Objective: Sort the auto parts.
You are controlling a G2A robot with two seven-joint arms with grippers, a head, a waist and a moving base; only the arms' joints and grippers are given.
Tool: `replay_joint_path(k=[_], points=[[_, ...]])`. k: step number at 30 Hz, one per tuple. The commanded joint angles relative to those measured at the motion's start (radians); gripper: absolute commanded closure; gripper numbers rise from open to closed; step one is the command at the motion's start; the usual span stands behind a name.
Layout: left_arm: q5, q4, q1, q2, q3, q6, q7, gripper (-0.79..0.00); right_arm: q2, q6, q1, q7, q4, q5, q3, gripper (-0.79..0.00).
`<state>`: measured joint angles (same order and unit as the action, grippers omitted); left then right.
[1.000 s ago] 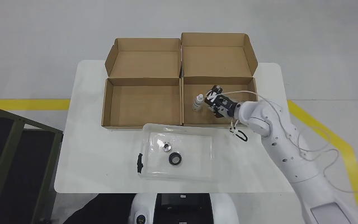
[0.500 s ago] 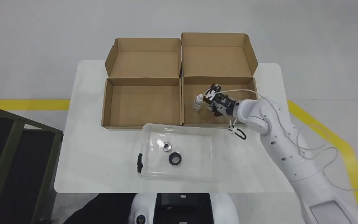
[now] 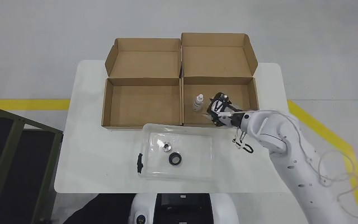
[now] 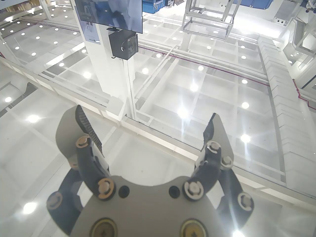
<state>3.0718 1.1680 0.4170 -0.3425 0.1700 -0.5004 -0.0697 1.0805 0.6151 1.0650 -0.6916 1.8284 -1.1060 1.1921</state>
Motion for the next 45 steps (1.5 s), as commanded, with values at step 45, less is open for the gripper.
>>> replay_joint_path(k=[45], points=[[0.000, 0.000, 0.000, 0.000, 0.000, 0.000, 0.000, -0.785, 0.000, 0.126, 0.130, 0.048, 0.086, -0.130, -0.261, -0.573]])
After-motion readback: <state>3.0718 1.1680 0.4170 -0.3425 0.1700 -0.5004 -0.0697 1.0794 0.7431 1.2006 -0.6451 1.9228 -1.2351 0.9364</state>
